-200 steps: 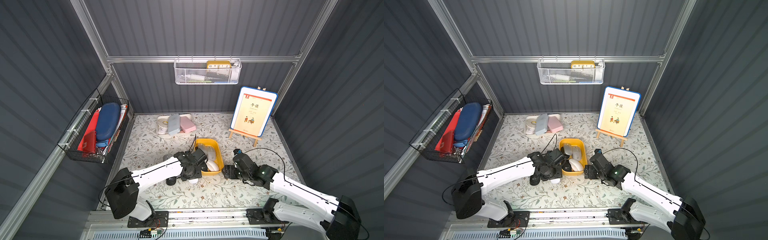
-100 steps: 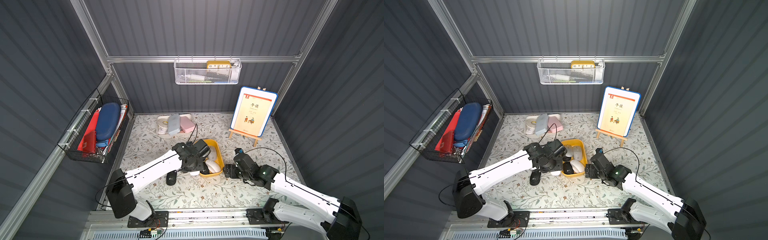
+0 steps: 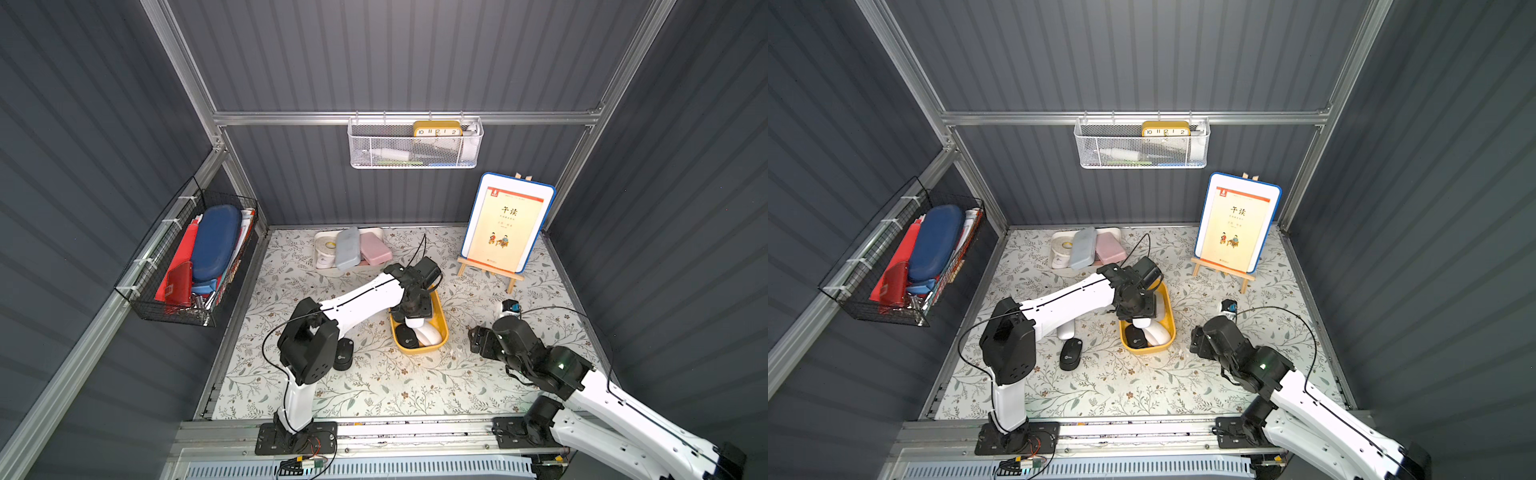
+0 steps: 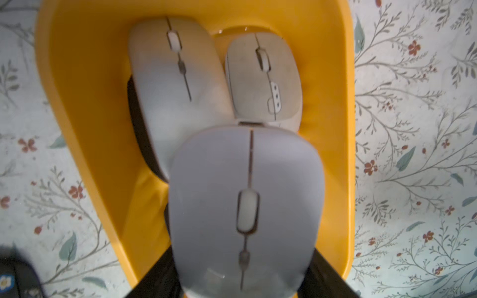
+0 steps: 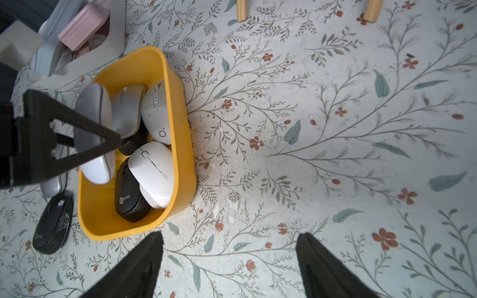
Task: Put the mouse in the storage box
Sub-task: Place the mouse in the storage box.
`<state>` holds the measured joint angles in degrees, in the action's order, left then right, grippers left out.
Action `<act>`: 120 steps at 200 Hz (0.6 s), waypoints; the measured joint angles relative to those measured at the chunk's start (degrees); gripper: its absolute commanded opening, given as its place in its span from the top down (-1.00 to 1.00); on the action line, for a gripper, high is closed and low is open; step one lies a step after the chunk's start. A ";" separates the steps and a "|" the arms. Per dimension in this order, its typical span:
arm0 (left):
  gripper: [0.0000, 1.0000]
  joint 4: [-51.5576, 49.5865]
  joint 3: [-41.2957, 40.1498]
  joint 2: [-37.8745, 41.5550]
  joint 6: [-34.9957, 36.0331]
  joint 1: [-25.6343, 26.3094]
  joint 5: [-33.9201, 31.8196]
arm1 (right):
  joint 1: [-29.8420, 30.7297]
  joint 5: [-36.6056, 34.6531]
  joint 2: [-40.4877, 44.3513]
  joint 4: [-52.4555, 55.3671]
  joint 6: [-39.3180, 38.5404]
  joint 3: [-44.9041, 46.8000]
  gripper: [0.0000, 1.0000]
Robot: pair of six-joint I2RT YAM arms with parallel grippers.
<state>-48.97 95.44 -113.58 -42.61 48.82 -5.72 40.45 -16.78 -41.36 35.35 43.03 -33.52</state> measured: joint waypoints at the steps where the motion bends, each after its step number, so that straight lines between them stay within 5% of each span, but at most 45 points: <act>1: -0.32 0.02 0.44 -0.28 0.13 -0.15 0.02 | 0.00 0.02 0.04 0.00 0.02 0.04 -0.71; 56: -0.35 1.46 13.00 -8.90 3.48 -1.29 2.78 | -0.02 1.86 -0.39 -0.50 1.05 2.19 -0.71; 120: -0.37 0.81 11.08 -9.92 3.48 -1.11 2.36 | 0.00 5.14 -2.99 -3.54 0.81 2.40 -0.71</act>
<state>-48.16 106.52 -123.50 -39.13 47.70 -3.36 40.45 -11.64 -44.36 31.81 43.83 -31.11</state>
